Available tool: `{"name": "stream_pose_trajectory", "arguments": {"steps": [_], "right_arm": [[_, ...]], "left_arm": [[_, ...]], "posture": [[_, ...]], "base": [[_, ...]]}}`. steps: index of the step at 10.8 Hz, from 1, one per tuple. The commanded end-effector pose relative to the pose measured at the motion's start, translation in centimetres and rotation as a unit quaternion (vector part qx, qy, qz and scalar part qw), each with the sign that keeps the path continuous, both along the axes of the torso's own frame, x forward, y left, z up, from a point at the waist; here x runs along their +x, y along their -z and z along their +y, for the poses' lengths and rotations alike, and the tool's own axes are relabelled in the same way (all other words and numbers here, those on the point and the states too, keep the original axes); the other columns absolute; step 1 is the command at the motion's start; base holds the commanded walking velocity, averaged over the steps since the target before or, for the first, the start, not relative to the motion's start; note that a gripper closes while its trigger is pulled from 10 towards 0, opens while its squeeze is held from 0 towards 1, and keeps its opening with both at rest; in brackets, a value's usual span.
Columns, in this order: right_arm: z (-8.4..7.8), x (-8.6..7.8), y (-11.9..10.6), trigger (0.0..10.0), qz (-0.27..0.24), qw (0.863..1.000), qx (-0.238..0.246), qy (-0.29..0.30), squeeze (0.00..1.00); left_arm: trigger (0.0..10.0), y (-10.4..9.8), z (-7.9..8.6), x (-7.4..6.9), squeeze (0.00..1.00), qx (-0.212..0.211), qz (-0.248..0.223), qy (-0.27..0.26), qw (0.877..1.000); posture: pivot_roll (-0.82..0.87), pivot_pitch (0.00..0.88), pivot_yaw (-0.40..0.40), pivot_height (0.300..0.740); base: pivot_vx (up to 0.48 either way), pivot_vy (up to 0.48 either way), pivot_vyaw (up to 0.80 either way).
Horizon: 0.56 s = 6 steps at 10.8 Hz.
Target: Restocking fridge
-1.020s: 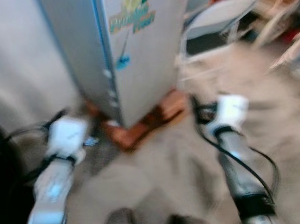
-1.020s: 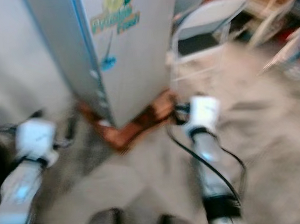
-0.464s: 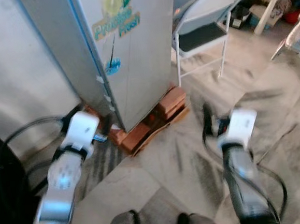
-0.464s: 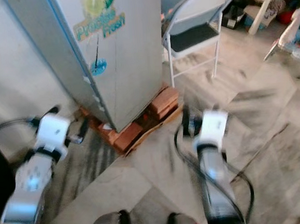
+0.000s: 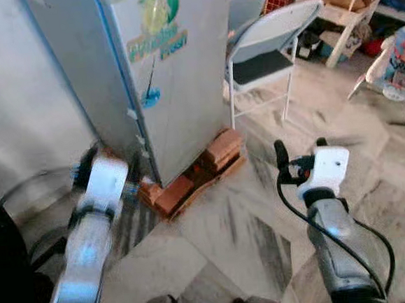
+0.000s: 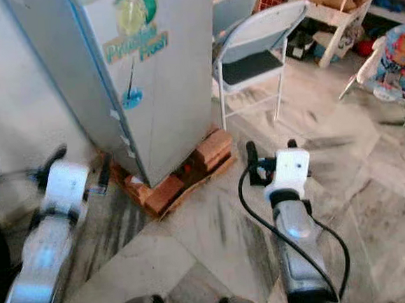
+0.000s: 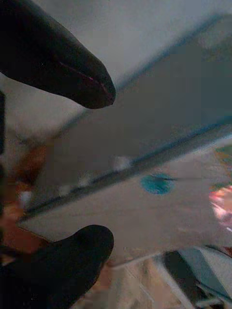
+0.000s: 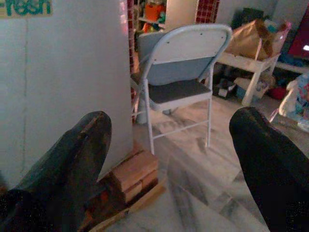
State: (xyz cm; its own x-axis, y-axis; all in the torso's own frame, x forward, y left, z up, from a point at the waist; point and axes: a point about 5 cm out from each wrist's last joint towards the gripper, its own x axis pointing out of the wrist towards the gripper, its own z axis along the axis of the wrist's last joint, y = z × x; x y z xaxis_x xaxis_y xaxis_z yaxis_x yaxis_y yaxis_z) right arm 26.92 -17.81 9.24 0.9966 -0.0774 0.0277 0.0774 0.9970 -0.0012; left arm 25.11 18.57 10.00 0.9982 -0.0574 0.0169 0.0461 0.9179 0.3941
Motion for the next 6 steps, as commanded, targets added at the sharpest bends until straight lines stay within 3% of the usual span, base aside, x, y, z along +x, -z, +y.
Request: {"name": "stream_pose_trajectory", "arguments": {"steps": [1,3,5,6], "right_arm": [[-0.1,-0.4,0.1,10.0,0.003,1.000,0.004,0.001,0.00],[-0.4,-1.6,1.9,10.0,0.031,0.999,0.006,0.015,0.00],[0.0,-1.6,1.4,10.0,0.021,1.000,0.008,0.005,0.00],[-0.7,-1.4,1.0,10.0,0.018,1.000,0.005,0.005,0.00]], "left_arm": [[10.0,0.9,0.5,-0.4,0.00,-0.006,0.021,-0.006,1.000],[10.0,1.1,0.4,-0.1,0.00,0.004,0.023,-0.003,1.000],[10.0,1.5,1.2,-0.2,0.00,-0.001,0.035,-0.006,0.999],[10.0,1.7,1.5,-0.6,0.00,0.004,0.038,-0.016,0.999]], "posture": [[0.11,0.007,-0.019,0.740],[0.10,0.000,0.013,0.740],[0.09,0.000,0.002,0.740],[0.10,0.000,-0.012,0.740]], "base": [[0.000,0.000,0.00],[0.000,0.000,0.00],[0.000,0.000,0.00],[0.000,0.000,0.00]]}}
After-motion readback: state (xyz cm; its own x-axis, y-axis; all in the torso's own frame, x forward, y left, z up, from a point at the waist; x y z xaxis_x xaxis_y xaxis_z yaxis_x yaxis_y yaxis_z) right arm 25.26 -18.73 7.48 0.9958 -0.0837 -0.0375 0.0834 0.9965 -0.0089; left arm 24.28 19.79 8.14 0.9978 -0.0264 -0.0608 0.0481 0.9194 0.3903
